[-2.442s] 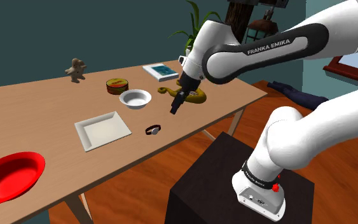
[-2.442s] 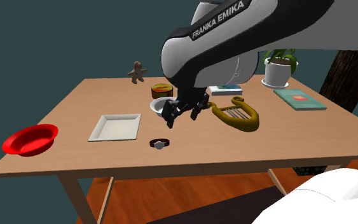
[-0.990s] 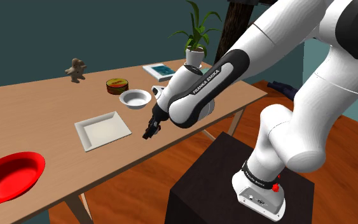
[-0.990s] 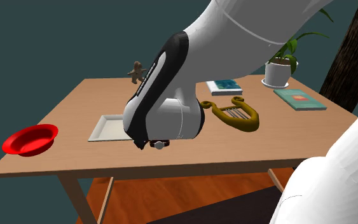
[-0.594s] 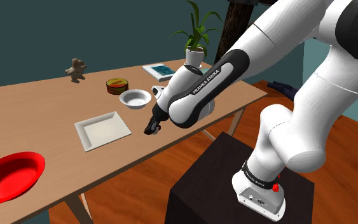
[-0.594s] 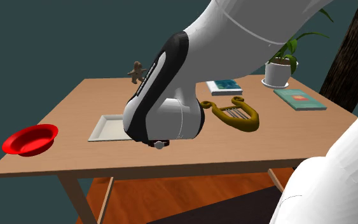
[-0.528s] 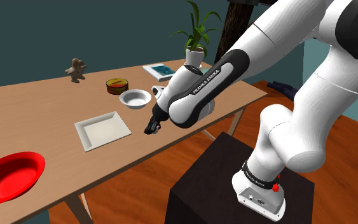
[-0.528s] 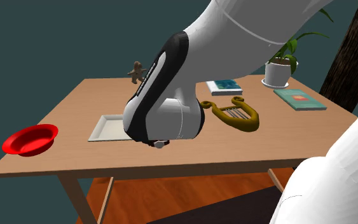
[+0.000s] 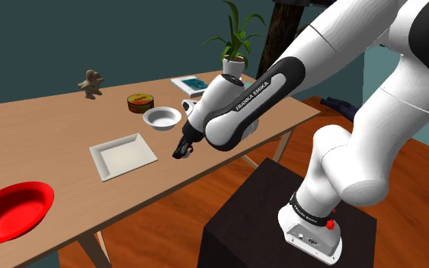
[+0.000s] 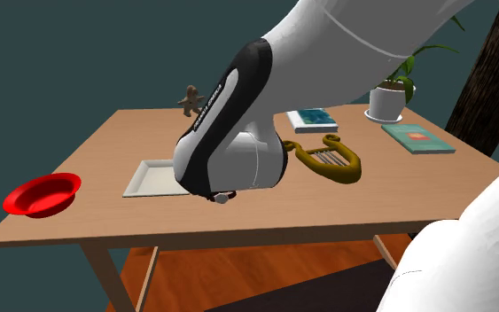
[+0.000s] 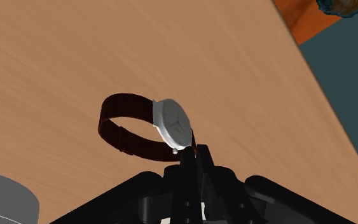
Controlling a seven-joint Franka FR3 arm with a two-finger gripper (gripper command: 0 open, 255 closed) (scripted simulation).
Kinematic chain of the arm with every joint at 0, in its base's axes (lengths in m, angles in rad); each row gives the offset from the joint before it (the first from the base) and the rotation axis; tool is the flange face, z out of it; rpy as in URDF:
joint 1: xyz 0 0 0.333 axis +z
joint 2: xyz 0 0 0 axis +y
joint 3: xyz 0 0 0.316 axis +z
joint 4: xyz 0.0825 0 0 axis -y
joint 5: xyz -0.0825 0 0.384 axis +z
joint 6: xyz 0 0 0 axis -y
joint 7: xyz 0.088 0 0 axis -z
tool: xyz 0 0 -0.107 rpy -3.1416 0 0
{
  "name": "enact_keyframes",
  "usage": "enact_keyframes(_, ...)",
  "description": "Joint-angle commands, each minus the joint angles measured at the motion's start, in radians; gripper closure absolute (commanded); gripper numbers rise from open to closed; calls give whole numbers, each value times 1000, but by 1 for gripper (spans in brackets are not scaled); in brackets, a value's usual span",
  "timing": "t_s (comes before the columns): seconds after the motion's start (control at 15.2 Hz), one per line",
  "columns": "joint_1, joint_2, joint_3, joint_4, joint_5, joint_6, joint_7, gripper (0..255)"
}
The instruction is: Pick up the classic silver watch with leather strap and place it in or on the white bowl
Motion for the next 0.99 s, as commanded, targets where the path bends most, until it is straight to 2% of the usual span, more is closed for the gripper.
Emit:
enact_keyframes(0.0,-39,-31,27,0,-51,-33,42,255)
enact_keyframes(0.4,-109,-116,77,17,-136,-136,115,255)
enact_keyframes(0.92,-155,-210,107,58,-191,-272,166,255)
